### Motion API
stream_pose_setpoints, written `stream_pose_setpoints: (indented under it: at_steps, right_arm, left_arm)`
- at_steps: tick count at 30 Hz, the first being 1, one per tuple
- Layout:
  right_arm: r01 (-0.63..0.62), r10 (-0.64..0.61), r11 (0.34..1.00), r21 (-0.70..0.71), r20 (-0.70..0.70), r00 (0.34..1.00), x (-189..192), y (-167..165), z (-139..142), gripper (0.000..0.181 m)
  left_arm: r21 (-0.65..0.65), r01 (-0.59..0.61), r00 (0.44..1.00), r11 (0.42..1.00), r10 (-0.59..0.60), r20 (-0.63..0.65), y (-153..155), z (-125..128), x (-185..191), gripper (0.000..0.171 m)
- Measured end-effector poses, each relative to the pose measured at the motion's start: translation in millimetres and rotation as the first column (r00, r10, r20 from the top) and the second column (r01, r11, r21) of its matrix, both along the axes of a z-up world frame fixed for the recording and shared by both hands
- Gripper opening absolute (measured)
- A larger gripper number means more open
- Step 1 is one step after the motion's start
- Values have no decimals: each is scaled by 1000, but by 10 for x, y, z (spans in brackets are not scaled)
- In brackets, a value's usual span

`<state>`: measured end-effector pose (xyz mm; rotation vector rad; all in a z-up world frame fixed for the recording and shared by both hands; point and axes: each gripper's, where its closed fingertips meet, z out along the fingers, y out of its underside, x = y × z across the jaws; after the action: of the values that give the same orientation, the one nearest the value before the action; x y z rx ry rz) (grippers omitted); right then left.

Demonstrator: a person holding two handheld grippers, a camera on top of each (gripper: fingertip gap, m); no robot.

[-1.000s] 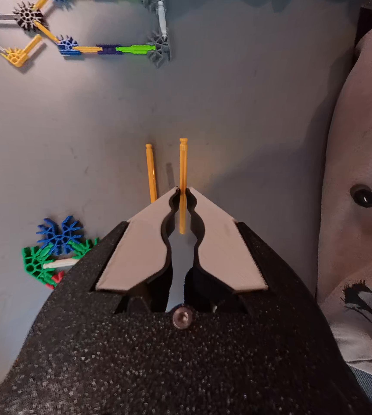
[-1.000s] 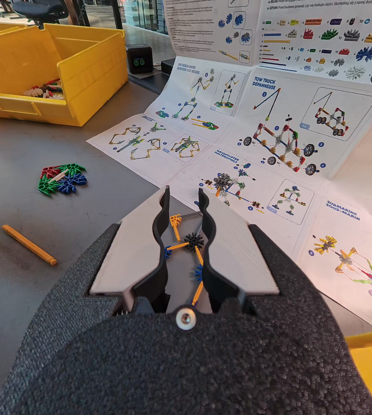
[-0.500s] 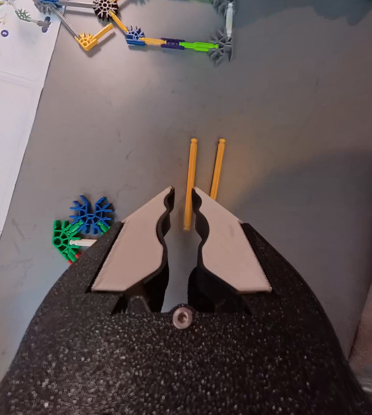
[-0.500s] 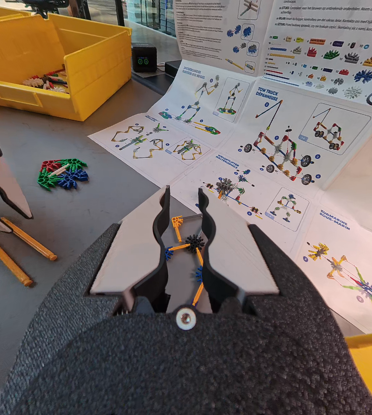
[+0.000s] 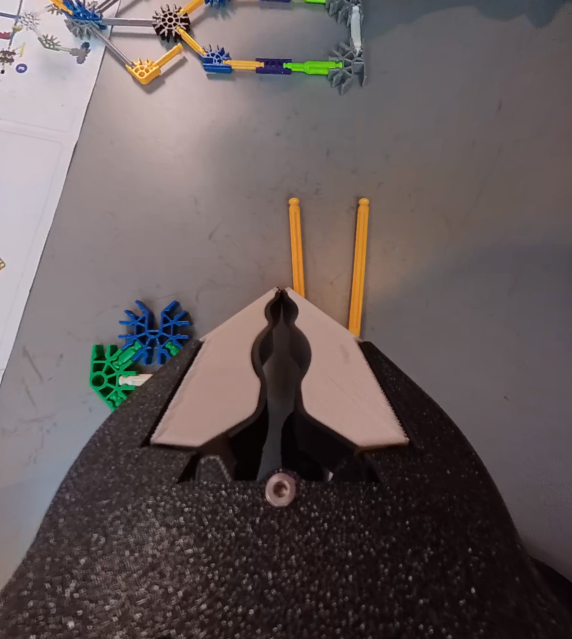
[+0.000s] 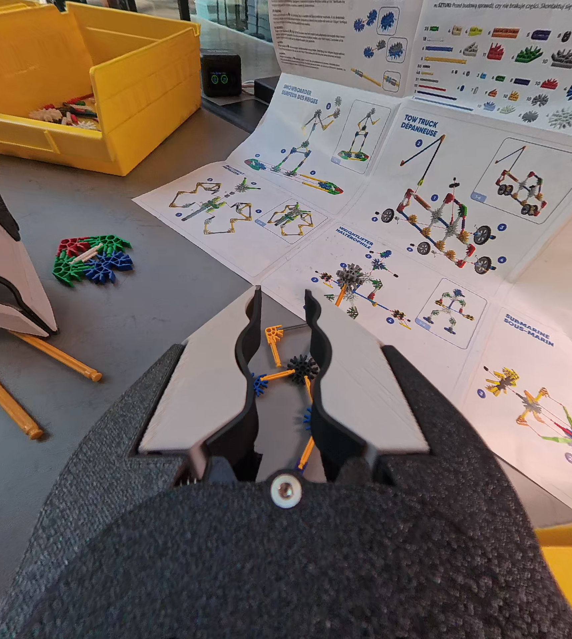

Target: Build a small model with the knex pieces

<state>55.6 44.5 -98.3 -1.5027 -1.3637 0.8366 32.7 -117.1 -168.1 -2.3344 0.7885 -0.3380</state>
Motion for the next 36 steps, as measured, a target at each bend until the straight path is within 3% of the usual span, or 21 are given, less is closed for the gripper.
stream_pose_setpoints:
  at_steps: [3,7,9,12,14,16,18,21,24,27,30,36]
  right_arm:
    - [-3,3,1000,-8,1,1000,-4,0,-16,23]
    - [-6,6,1000,-17,-12,1000,-2,-6,11,23]
    - [-9,9,1000,-15,-20,1000,-3,-11,32,23]
    - [-13,13,1000,-9,-31,999,-2,-16,66,24]
    - [-17,16,1000,-10,-35,999,-3,-17,75,23]
    - [-17,17,1000,-17,-36,999,-1,-15,71,24]
    - [-19,18,1000,-22,-36,999,-1,-16,67,24]
    - [-20,20,1000,-13,-34,999,1,-22,69,24]
    - [-18,18,1000,5,-32,999,3,-18,77,23]
    - [-16,17,1000,17,-29,999,6,-4,73,24]
    - [-17,17,1000,5,-27,999,9,9,53,24]
    - [-14,14,1000,-8,-25,1000,13,30,35,24]
  left_arm:
    - [48,-18,1000,999,17,24,28,54,-46,2]
    - [207,-144,985,968,120,125,168,509,-312,15]
    - [331,-275,961,903,243,135,232,895,-720,16]
    - [464,-491,867,737,467,176,151,1556,-1586,17]
    - [446,-602,781,662,603,159,34,1813,-2209,18]
    - [393,-674,701,625,709,75,-35,1885,-2824,20]
    - [264,-738,635,621,772,-39,-58,1721,-3391,25]
    - [24,-810,574,587,799,-180,-79,1209,-4026,29]
    - [-166,-839,544,519,798,-258,-127,663,-4333,30]
    - [-270,-842,533,466,796,-287,-136,294,-4417,38]
    - [-312,-839,534,447,787,-308,-123,108,-4411,40]
    - [-313,-834,542,454,779,-314,-62,99,-4415,30]
